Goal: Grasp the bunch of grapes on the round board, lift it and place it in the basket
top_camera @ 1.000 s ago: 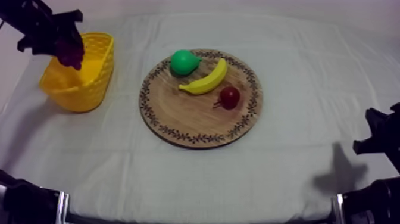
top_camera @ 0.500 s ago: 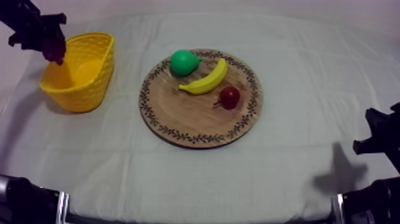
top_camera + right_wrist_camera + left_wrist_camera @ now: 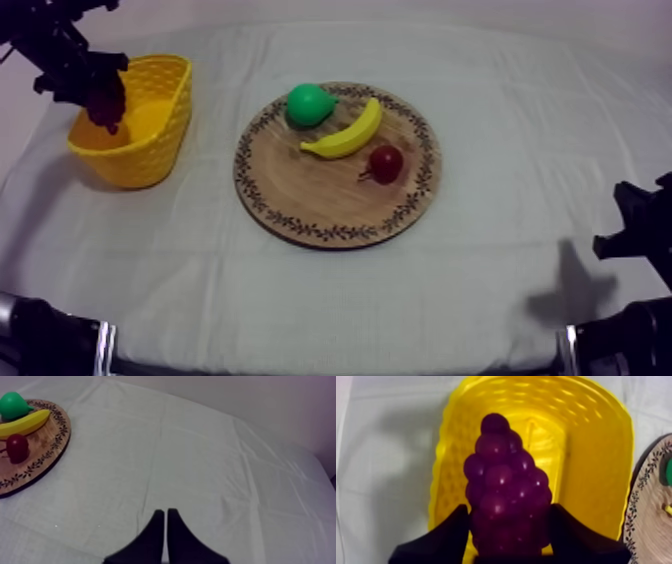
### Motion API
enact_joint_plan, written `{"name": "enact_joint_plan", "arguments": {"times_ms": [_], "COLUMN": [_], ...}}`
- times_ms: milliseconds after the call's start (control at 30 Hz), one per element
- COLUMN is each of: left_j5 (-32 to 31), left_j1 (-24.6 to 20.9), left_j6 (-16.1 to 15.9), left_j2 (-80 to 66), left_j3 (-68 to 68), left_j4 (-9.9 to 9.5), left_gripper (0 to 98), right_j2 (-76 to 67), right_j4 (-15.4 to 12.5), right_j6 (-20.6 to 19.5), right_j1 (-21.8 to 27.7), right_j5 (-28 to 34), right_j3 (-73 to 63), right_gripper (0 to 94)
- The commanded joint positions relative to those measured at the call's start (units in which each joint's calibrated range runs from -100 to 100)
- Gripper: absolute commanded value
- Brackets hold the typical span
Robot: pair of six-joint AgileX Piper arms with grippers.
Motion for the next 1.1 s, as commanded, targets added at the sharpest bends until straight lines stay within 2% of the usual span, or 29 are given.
{"name": "enact_joint_plan", "arguments": {"times_ms": [0, 167, 367, 567, 867, 967, 1067], "left_j5": [-0.45, -1.54, -3.36, -4.68, -5.16, -5.12, -4.94], "left_j1": [0.19, 0.59, 0.79, 1.20, 1.74, 2.10, 2.55], "left_j6": [0.12, 0.43, 1.65, 1.36, 1.27, 1.18, 1.27], "left_j2": [0.09, -0.15, -0.94, -1.75, -2.91, -3.63, -4.88], "left_j3": [0.23, 0.70, 1.81, 2.40, 2.49, 2.64, 3.22], "left_j4": [0.13, 0.23, 0.07, -0.18, -0.40, -0.42, -0.43], "left_gripper": [41.9, 45.3, 66.0, 74.9, 76.9, 74.9, 68.7], "right_j2": [0.02, 0.02, 0.02, 0.02, 0.02, 0.02, 0.02], "right_j4": [0.01, 0.01, 0.01, 0.01, 0.01, 0.01, 0.01], "right_j6": [-0.04, -0.05, -0.05, -0.05, -0.05, -0.05, -0.05], "right_j1": [0.01, 0.01, 0.01, 0.01, 0.01, 0.01, 0.01], "right_j5": [0.01, 0.01, 0.01, 0.01, 0.01, 0.01, 0.01], "right_j3": [-0.01, -0.01, -0.01, -0.01, -0.01, -0.01, -0.01], "right_gripper": [0.3, 0.3, 0.3, 0.3, 0.3, 0.3, 0.3]}}
